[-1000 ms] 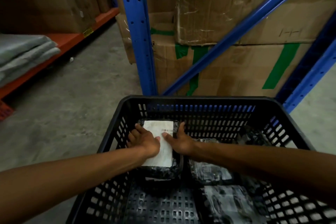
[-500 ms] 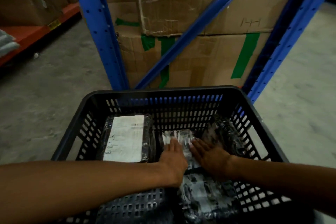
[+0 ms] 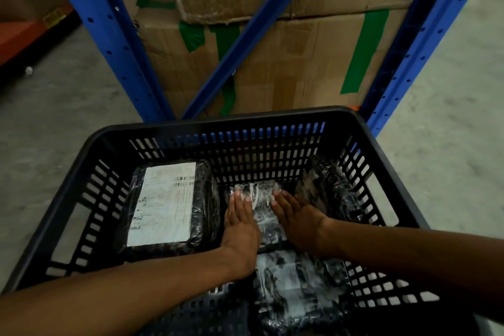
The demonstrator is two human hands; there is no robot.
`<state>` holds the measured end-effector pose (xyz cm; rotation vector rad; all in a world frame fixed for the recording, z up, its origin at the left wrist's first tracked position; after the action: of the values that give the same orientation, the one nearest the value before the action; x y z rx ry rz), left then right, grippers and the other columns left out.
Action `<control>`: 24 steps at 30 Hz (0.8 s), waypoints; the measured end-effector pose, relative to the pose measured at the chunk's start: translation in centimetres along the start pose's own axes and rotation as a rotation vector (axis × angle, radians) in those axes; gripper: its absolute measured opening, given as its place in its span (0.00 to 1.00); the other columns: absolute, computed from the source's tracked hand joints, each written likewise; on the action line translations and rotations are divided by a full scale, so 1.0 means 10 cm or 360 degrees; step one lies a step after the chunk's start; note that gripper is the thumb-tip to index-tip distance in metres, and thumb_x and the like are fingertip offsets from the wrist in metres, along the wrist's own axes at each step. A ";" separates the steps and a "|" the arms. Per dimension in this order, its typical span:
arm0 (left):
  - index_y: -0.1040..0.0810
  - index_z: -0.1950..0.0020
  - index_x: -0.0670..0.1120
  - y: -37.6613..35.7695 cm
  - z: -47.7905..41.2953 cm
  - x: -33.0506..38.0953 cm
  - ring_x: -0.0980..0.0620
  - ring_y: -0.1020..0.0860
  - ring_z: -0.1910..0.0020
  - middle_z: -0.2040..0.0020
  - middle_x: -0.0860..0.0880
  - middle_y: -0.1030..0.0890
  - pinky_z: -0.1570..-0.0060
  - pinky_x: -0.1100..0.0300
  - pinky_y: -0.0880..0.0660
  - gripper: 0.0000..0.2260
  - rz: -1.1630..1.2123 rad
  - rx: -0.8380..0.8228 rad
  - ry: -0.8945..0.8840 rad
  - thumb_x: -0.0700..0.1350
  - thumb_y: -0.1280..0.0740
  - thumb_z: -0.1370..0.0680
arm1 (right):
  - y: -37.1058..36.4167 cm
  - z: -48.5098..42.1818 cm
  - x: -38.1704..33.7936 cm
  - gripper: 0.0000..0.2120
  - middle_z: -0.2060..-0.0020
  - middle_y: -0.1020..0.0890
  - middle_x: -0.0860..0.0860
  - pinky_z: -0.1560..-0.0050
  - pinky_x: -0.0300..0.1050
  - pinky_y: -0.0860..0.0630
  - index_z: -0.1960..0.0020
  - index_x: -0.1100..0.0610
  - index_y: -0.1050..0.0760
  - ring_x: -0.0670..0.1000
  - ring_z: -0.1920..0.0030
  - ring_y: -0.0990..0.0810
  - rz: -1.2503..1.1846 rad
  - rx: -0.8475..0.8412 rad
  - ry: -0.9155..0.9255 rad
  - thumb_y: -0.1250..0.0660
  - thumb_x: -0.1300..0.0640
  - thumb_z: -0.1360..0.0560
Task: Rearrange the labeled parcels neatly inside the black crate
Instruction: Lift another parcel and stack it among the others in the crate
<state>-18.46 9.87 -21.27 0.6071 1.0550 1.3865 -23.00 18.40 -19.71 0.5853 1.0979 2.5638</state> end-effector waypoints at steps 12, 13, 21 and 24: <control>0.40 0.24 0.41 0.78 0.45 -0.32 0.42 0.33 0.26 0.25 0.41 0.33 0.28 0.54 0.34 0.28 0.0617 0.0318 -0.0341 0.37 0.35 0.23 | 0.76 0.19 0.37 0.24 0.39 0.19 0.57 0.46 0.50 0.20 0.31 0.58 0.30 0.58 0.44 0.18 -0.0384 0.0503 0.0048 0.31 0.54 0.25; 0.35 0.28 0.43 0.93 0.47 -0.39 0.43 0.27 0.32 0.30 0.43 0.27 0.32 0.53 0.30 0.22 0.0725 0.0389 -0.0330 0.42 0.36 0.21 | 0.89 0.25 0.49 0.20 0.45 0.16 0.54 0.48 0.49 0.19 0.36 0.56 0.25 0.57 0.47 0.16 -0.0525 0.0600 0.0036 0.29 0.56 0.27; 0.24 0.51 0.49 1.63 0.48 -1.29 0.52 0.20 0.53 0.50 0.50 0.17 0.53 0.56 0.26 0.17 0.2449 0.0844 0.0159 0.62 0.34 0.25 | 1.26 0.84 1.34 0.33 0.48 0.14 0.50 0.54 0.45 0.16 0.35 0.47 0.27 0.52 0.49 0.13 -0.2614 0.0593 0.0267 0.19 0.59 0.36; 0.27 0.58 0.47 1.41 0.32 -1.28 0.49 0.24 0.58 0.56 0.47 0.22 0.56 0.55 0.31 0.21 0.2759 0.0603 0.0455 0.65 0.40 0.23 | 1.19 0.78 1.30 0.26 0.52 0.12 0.54 0.59 0.44 0.15 0.39 0.51 0.25 0.50 0.55 0.11 -0.2903 0.0673 -0.0011 0.20 0.56 0.34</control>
<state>-20.77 0.35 -4.66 1.8905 0.9221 2.7920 -31.96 20.66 -2.76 -0.3268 1.1954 0.7514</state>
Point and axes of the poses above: each hand's wrist, its own z-axis away from the middle knuckle, its own y-axis out of the back of the hand, x = y × z, the point moved 10 cm from there along -z, towards the middle knuckle
